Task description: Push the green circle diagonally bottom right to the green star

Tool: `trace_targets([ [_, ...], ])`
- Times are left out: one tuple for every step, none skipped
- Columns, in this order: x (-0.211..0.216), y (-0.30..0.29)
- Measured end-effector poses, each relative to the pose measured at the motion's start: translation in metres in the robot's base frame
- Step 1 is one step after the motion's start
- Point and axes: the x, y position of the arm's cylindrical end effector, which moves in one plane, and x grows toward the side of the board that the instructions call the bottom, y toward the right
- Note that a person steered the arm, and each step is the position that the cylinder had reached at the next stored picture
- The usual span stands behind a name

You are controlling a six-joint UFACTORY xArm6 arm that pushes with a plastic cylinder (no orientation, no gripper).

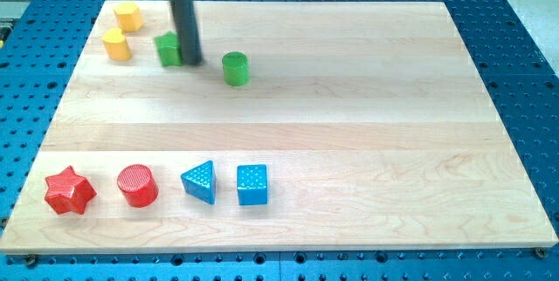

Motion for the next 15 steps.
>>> trace_targets([
  [-0.018, 0.01],
  [-0.037, 0.01],
  [-0.028, -0.009],
  [-0.015, -0.031],
  [0.007, -0.041],
  [0.016, -0.042],
  [0.034, -0.038],
  [0.055, -0.041],
  [0.063, -0.054],
  [0.081, -0.037],
  [0.081, -0.063],
  [0.081, -0.084],
  [0.095, -0.035],
  [0.104, 0.051],
  [0.094, 0.148],
])
